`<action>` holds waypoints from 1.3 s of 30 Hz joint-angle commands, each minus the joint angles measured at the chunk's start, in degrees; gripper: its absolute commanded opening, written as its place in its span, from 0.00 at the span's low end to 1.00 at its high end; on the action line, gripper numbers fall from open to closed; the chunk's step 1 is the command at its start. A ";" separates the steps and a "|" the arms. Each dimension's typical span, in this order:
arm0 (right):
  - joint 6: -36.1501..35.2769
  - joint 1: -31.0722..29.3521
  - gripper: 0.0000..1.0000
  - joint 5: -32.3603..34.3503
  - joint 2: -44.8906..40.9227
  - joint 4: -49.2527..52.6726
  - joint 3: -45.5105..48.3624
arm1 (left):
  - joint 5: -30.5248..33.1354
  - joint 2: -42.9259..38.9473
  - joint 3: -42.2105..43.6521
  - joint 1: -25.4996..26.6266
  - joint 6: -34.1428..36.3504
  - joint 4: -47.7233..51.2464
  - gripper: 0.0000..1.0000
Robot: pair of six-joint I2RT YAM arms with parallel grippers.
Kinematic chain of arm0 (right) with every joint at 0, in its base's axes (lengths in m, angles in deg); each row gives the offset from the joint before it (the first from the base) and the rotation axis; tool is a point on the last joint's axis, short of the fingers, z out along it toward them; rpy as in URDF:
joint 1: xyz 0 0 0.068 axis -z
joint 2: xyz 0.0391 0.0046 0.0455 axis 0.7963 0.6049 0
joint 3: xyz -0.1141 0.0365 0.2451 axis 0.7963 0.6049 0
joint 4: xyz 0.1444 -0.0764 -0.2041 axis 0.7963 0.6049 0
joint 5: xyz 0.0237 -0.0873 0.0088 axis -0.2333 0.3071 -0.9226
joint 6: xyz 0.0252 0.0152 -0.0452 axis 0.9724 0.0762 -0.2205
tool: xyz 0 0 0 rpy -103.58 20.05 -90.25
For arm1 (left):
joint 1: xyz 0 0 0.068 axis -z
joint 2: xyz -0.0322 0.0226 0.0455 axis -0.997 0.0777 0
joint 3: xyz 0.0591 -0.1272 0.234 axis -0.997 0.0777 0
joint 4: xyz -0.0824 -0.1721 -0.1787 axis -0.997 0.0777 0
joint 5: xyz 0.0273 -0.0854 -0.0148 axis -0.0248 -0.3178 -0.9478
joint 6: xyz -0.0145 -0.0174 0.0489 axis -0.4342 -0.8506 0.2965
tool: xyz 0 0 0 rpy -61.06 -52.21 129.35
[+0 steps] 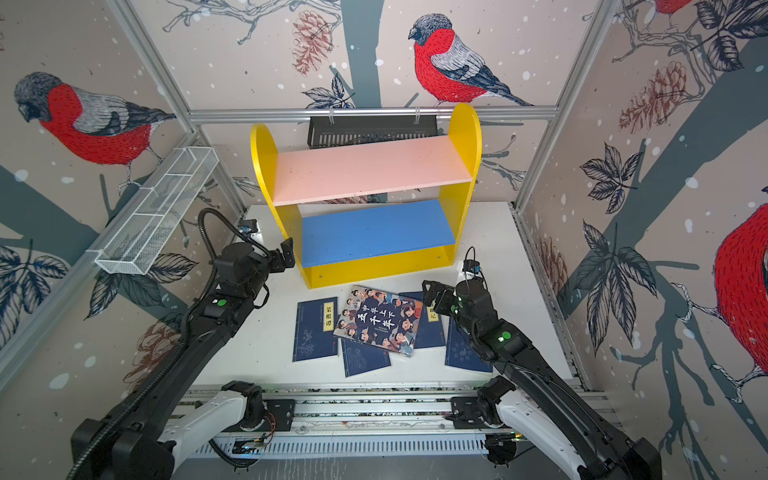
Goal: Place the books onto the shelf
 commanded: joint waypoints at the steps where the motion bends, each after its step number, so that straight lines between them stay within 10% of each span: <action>1: -0.05 0.04 1.00 -0.86 -0.03 -1.56 0.23 | 11.00 0.19 -0.99 -0.96 -0.01 -4.14 0.97; 22: 0.86 0.30 1.00 -0.33 -0.42 7.64 -3.62 | -3.61 -10.17 -7.32 -3.59 -0.96 20.07 0.97; 39: 10.26 0.39 1.00 -16.25 -4.21 13.52 3.82 | -47.39 -11.49 -7.23 3.70 0.78 31.69 0.94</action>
